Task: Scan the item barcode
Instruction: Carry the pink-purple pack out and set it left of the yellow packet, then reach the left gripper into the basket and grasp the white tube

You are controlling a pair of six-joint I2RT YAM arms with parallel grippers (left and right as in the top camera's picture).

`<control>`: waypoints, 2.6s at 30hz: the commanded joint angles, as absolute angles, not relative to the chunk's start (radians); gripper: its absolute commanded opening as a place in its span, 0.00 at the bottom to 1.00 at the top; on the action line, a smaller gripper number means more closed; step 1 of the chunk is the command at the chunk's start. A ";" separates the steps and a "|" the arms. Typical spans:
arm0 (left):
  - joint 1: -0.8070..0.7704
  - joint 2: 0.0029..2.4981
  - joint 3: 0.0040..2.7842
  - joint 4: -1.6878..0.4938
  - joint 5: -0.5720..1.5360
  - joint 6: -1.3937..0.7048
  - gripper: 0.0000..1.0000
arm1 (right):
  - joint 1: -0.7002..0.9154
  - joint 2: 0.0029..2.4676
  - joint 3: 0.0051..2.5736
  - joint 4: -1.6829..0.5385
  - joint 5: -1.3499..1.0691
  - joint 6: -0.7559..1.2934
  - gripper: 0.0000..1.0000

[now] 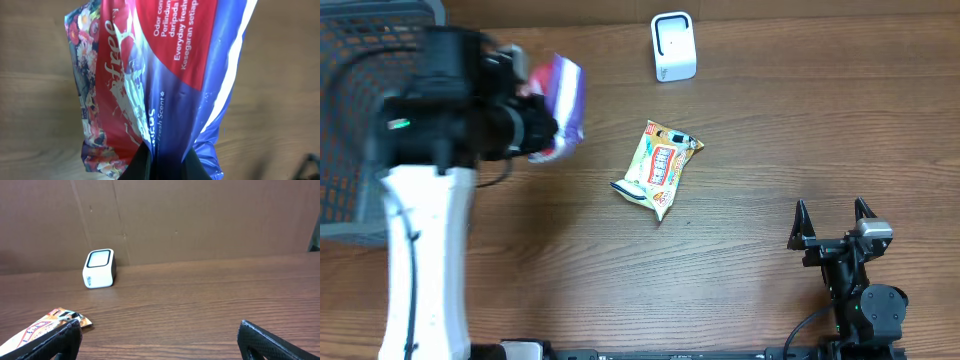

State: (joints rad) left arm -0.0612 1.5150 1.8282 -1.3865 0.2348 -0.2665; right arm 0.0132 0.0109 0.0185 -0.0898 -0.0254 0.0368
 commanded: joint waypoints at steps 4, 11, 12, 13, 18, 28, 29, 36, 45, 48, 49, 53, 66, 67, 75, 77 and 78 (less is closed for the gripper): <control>-0.198 1.532 1.528 -1.158 -0.022 -0.338 0.04 | 0.011 0.003 0.008 -0.084 -0.020 0.033 1.00; -0.230 1.621 1.299 -0.875 -0.073 -0.337 0.11 | 0.011 0.003 0.008 -0.084 -0.020 0.033 1.00; -0.230 1.639 1.290 -0.858 -0.073 -0.338 0.30 | 0.011 0.003 0.008 -0.084 -0.020 0.033 1.00; -0.230 1.660 1.288 -0.851 -0.070 -0.337 0.51 | 0.011 0.003 0.008 -0.084 -0.020 0.033 1.00; -0.229 1.691 1.313 -0.840 -0.051 -0.337 0.79 | 0.011 0.003 0.008 -0.084 -0.020 0.033 1.00; -0.226 1.670 1.869 -1.171 -0.064 -0.282 0.84 | 0.011 0.003 0.008 -0.084 -0.020 0.033 1.00; -0.221 1.670 1.942 -1.203 -0.063 -0.279 0.95 | 0.011 0.003 0.008 -0.084 -0.020 0.033 1.00; -0.035 1.670 2.346 -1.402 -0.108 -0.231 1.00 | 0.011 0.003 0.008 -0.084 -0.020 0.033 1.00; 0.533 1.683 2.425 -1.522 0.054 -0.255 1.00 | 0.011 0.003 0.008 -0.084 -0.020 0.033 1.00; 0.674 1.708 2.365 -1.534 0.125 -0.254 1.00 | 0.011 0.003 0.008 -0.084 -0.020 0.033 1.00; 0.701 1.717 2.340 -1.530 0.130 -0.254 1.00 | 0.011 0.003 0.008 -0.084 -0.020 0.033 1.00; 0.759 1.770 2.223 -1.494 0.202 -0.224 0.90 | 0.011 0.003 0.008 -0.084 -0.020 0.033 1.00; 0.739 2.058 2.106 -1.383 0.333 -0.012 0.93 | 0.011 0.003 0.008 -0.084 -0.020 0.033 1.00; 0.738 2.077 2.106 -1.384 0.338 0.002 0.91 | 0.011 0.003 0.008 -0.084 -0.020 0.033 1.00; 0.700 2.222 2.106 -1.426 0.367 0.077 0.87 | 0.011 0.003 0.008 -0.084 -0.020 0.033 1.00; 0.679 2.253 2.106 -1.436 0.366 0.097 0.87 | 0.011 0.003 0.008 -0.084 -0.020 0.033 1.00; 0.667 2.266 2.106 -1.440 0.364 0.108 0.87 | 0.011 0.003 0.008 -0.084 -0.020 0.033 1.00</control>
State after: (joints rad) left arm 0.7055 2.2284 2.1059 -1.4296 0.3412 0.0410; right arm 0.0132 0.0109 0.0181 -0.0898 -0.0254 0.0368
